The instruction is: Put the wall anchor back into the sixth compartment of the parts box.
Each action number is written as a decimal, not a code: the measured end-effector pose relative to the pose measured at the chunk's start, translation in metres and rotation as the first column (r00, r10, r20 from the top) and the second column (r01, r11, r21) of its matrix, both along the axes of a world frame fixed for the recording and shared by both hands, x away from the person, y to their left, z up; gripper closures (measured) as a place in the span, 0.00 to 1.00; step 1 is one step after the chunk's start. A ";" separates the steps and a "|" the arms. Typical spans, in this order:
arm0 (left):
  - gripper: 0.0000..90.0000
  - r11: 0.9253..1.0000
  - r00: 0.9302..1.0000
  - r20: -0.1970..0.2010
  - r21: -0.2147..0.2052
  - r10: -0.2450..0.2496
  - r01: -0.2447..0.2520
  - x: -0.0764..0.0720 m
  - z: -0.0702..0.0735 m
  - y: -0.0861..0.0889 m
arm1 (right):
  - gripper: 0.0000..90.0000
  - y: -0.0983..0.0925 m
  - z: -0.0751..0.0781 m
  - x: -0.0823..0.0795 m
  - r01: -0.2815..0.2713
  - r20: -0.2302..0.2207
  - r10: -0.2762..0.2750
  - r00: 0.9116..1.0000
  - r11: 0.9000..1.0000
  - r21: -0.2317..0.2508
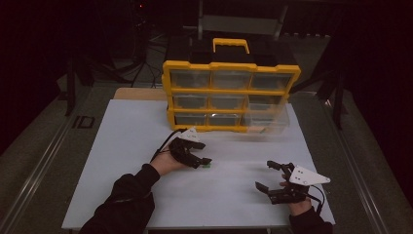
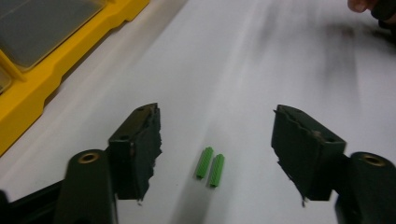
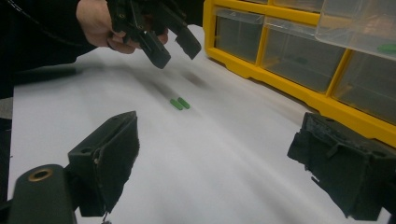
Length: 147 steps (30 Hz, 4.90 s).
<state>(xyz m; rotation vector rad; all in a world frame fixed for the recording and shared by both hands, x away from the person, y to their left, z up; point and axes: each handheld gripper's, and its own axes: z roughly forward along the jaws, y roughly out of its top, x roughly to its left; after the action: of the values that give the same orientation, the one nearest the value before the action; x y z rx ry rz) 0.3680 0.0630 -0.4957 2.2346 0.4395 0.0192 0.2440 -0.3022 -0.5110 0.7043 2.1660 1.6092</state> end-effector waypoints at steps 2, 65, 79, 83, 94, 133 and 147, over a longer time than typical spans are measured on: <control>0.40 1.000 1.000 -0.008 0.004 -0.011 0.011 0.001 -0.002 -0.001 | 0.14 0.000 0.000 0.000 0.000 0.000 0.000 1.000 1.000 -0.001; 0.92 0.978 0.999 -0.030 0.206 -0.035 0.040 0.010 -0.034 -0.024 | 0.14 0.000 0.000 0.000 0.002 0.001 -0.002 1.000 1.000 -0.008; 0.93 0.986 0.999 -0.032 0.168 -0.011 0.016 0.011 -0.021 -0.021 | 0.14 -0.001 0.000 0.000 0.003 0.005 -0.003 1.000 1.000 -0.004; 0.93 0.987 0.999 -0.030 0.158 -0.012 0.017 0.011 -0.014 -0.019 | 0.14 -0.001 0.000 0.000 0.003 0.002 -0.003 1.000 1.000 -0.005; 0.92 0.991 0.999 -0.002 0.128 -0.034 0.034 0.005 0.021 -0.015 | 0.14 0.000 0.000 0.000 0.002 -0.001 -0.002 1.000 1.000 -0.004; 0.92 0.998 0.995 0.074 0.028 -0.059 0.057 0.003 0.109 -0.012 | 0.14 0.000 0.001 0.000 0.001 0.005 -0.001 1.000 1.000 -0.007; 0.93 0.998 0.994 0.095 -0.018 -0.050 0.052 0.004 0.139 -0.018 | 0.14 0.000 0.001 0.000 0.001 0.008 -0.001 1.000 1.000 -0.010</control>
<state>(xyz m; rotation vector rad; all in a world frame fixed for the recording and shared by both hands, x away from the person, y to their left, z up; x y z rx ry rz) 0.3718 0.0446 -0.3572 2.2137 0.3293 0.0924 0.2440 -0.3022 -0.5101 0.6951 2.1662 1.5965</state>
